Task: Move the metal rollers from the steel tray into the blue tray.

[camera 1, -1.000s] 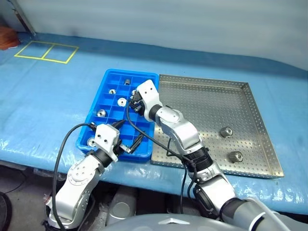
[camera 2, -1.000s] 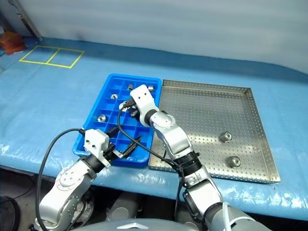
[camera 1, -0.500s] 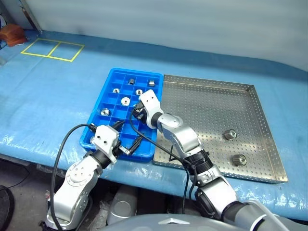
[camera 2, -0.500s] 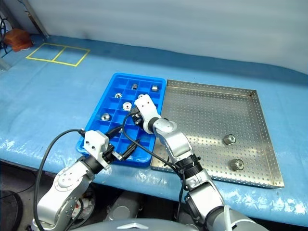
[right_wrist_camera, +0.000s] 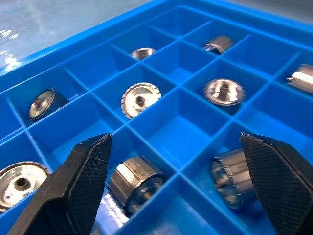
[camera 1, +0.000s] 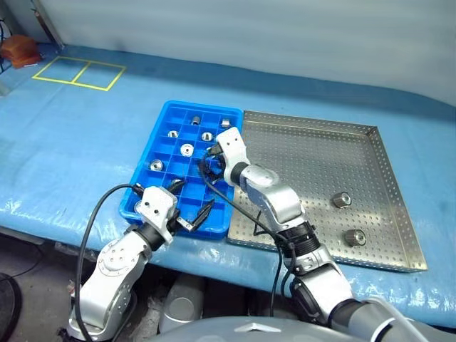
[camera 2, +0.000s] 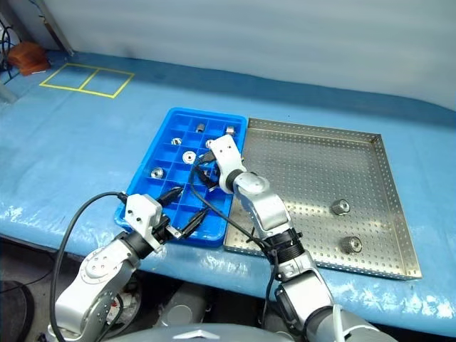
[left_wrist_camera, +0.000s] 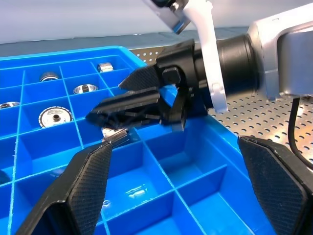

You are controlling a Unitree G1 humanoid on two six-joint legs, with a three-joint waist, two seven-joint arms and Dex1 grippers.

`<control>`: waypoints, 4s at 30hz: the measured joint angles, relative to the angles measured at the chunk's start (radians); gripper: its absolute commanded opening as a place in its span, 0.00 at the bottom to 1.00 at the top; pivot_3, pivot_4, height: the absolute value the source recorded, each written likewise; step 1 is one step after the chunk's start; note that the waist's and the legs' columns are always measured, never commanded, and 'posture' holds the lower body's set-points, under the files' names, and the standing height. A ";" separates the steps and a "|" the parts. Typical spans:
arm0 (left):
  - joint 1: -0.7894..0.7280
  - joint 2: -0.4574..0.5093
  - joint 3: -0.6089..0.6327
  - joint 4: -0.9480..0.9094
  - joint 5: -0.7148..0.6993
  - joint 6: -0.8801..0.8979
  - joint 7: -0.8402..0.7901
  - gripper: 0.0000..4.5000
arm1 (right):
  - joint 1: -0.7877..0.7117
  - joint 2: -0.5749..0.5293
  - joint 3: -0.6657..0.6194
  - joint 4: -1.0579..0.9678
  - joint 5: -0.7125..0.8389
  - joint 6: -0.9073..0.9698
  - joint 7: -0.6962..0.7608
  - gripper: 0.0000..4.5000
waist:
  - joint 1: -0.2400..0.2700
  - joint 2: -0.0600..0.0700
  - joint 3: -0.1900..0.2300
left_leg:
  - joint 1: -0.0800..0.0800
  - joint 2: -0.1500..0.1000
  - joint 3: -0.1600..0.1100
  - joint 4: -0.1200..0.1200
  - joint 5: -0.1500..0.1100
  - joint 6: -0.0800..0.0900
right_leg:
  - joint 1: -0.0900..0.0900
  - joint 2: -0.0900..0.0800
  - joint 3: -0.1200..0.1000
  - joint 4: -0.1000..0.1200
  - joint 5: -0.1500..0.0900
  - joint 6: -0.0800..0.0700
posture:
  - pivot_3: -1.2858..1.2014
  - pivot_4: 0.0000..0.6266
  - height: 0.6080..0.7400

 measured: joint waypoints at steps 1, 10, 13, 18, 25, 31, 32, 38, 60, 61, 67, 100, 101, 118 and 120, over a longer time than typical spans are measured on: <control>-0.011 0.000 -0.003 0.001 -0.002 0.000 -0.007 1.00 | 0.011 -0.005 -0.015 -0.023 0.001 0.012 -0.008 0.99 | -0.002 0.000 0.000 | 0.000 0.000 0.000 0.000 0.000 0.000 | 0.000 0.000 0.000 0.000 0.000 0.000 | 0.65 0.24 1.00; -0.129 -0.004 -0.078 0.082 -0.009 0.009 -0.090 1.00 | 0.142 -0.054 -0.193 -0.345 0.013 0.143 -0.142 0.99 | -0.064 0.000 0.000 | 0.000 -0.001 0.000 0.000 0.000 0.000 | 0.001 0.000 0.000 0.000 0.000 0.000 | 0.59 0.24 1.00; -0.165 -0.004 -0.097 0.108 -0.009 0.009 -0.112 1.00 | 0.208 -0.034 -0.245 -0.427 -0.002 0.180 -0.221 0.99 | -0.097 0.000 0.000 | 0.000 -0.001 0.000 0.000 0.000 0.000 | 0.001 0.000 0.001 0.001 0.000 0.000 | 0.58 0.24 1.00; -0.187 -0.004 -0.120 0.137 -0.009 0.009 -0.149 1.00 | 0.270 0.019 -0.309 -0.504 -0.038 0.217 -0.350 0.99 | -0.149 0.001 0.000 | 0.003 0.000 0.000 0.000 0.000 0.000 | 0.001 0.001 0.003 0.002 0.000 0.000 | 0.57 0.24 1.00; -0.218 0.009 -0.158 0.152 0.005 0.008 -0.186 1.00 | 0.268 0.066 -0.366 -0.497 -0.100 0.228 -0.526 0.99 | -0.177 0.001 0.000 | 0.003 0.000 0.000 0.001 0.001 0.000 | 0.002 0.001 0.004 0.003 0.000 0.001 | 0.56 0.24 1.00; -0.220 0.006 -0.183 0.152 0.009 0.008 -0.192 1.00 | 0.180 0.129 -0.463 -0.340 -0.094 0.205 -0.636 0.99 | -0.185 0.001 0.000 | 0.004 0.000 -0.001 0.001 0.001 0.000 | 0.002 0.001 0.004 0.003 0.001 0.001 | 0.57 0.24 1.00; -0.220 0.006 -0.187 0.152 0.010 0.008 -0.192 1.00 | 0.175 0.134 -0.470 -0.325 -0.093 0.202 -0.643 0.99 | -0.185 0.001 0.000 | 0.004 0.000 -0.001 0.001 0.001 0.000 | 0.002 0.001 0.004 0.003 0.001 0.001 | 0.57 0.24 1.00; -0.220 0.006 -0.197 0.152 0.015 0.010 -0.190 1.00 | 0.143 0.134 -0.495 -0.198 -0.082 0.158 -0.680 0.99 | -0.186 0.001 0.000 | 0.003 -0.001 0.000 0.001 0.001 0.000 | 0.002 0.001 0.006 0.002 0.001 0.002 | 0.57 0.24 1.00; -0.204 -0.003 -0.198 0.150 0.028 0.015 -0.169 1.00 | 0.159 0.139 -0.506 -0.166 0.001 0.191 -0.781 0.42 | -0.176 0.001 0.000 | 0.004 0.000 -0.001 0.001 0.001 0.001 | 0.003 0.001 0.006 0.002 0.002 0.003 | 0.59 0.24 1.00; -0.204 -0.003 -0.198 0.150 0.028 0.015 -0.169 1.00 | 0.171 0.140 -0.492 -0.184 0.001 0.200 -0.781 0.42 | -0.176 0.001 0.000 | 0.004 0.000 -0.001 0.001 0.001 0.001 | 0.003 0.001 0.006 0.002 0.002 0.003 | 0.59 0.24 1.00; -0.204 -0.005 -0.197 0.150 0.029 0.015 -0.167 1.00 | 0.169 0.141 -0.442 -0.243 0.004 0.240 -0.774 0.42 | -0.178 0.002 0.000 | 0.004 0.000 0.000 0.001 0.002 0.001 | 0.002 0.001 0.006 0.003 0.002 0.003 | 0.59 0.24 1.00; 0.003 -0.013 0.032 0.032 0.027 -0.055 -0.041 1.00 | -0.006 0.029 0.089 -0.336 0.040 0.254 -0.182 0.42 | -0.105 0.002 0.001 | 0.003 0.002 -0.002 0.000 0.001 0.001 | 0.002 0.000 0.004 0.001 0.001 0.002 | 0.69 0.24 1.00; 0.022 -0.011 0.040 0.025 0.026 -0.059 -0.041 1.00 | -0.001 0.032 0.104 -0.338 0.043 0.254 -0.170 0.42 | -0.101 0.001 0.001 | 0.003 0.003 -0.002 0.000 0.001 0.001 | 0.002 0.000 0.003 0.001 0.001 0.002 | 0.69 0.24 1.00; 0.175 0.048 0.115 -0.036 -0.006 -0.078 -0.070 1.00 | 0.171 -0.017 0.169 -0.409 0.081 0.299 -0.065 0.42 | -0.025 0.002 0.001 | -0.001 0.006 0.000 -0.003 0.001 0.000 | -0.004 -0.001 0.001 0.000 -0.001 0.000 | 0.70 0.24 1.00; 0.174 0.048 0.114 -0.036 -0.009 -0.079 -0.079 1.00 | 0.204 -0.023 0.170 -0.419 0.081 0.309 -0.065 0.42 | -0.021 0.002 0.001 | -0.003 0.006 0.000 -0.003 0.001 0.000 | -0.006 -0.001 0.001 0.000 -0.001 -0.001 | 0.69 0.24 1.00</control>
